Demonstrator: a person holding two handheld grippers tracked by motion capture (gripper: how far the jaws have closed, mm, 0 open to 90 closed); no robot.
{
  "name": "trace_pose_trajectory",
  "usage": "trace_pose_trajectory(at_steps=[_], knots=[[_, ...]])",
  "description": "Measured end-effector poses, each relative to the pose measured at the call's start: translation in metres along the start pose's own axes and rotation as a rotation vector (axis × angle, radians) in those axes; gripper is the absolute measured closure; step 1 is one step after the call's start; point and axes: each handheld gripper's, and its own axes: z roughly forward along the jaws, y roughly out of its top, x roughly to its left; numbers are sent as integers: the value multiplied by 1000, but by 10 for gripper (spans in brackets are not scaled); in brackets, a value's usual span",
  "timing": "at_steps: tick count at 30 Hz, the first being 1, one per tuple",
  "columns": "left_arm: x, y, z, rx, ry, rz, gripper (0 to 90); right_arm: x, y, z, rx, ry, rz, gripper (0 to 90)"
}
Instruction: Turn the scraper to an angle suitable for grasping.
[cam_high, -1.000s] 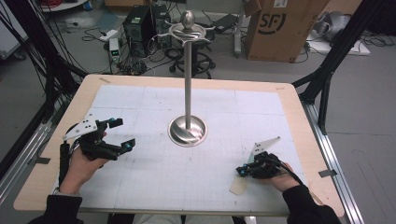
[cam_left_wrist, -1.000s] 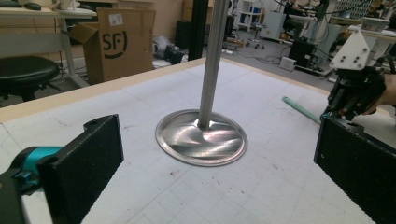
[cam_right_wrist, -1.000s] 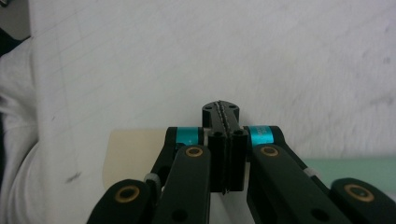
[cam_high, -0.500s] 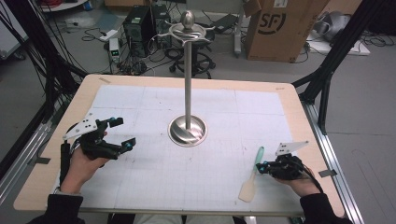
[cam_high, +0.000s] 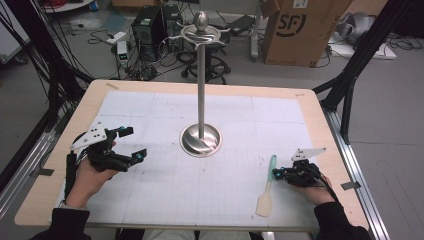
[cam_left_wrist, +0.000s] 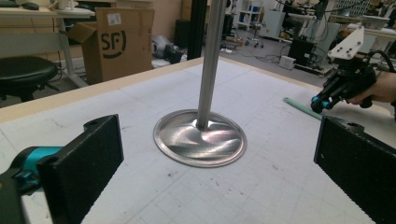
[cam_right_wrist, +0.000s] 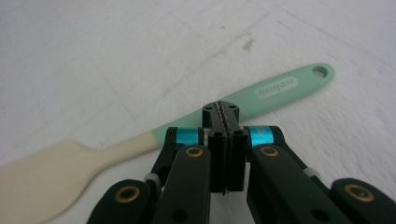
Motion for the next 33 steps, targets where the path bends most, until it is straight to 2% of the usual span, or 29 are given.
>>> trace_pose_trajectory(at_steps=[13,17,19,21,27,28,29,33], knots=[[0,0,0,0,-1,0,19,9,31,30,22,37,-65,900],[1,0,0,1,-2,2,19,-3,36,34,1,5,-13,900],[1,0,1,3,0,0,19,-8,39,38,-6,13,19,900],[1,0,1,1,0,-1,19,-9,43,43,-10,21,19,900],[0,-1,1,3,-1,-2,19,3,57,58,10,60,-20,900],[0,0,1,3,-1,3,19,5,58,60,16,74,-22,900],[0,0,1,3,-1,4,19,13,64,67,28,98,-53,900],[1,0,-1,-3,2,-2,19,23,72,76,45,139,-74,900]])
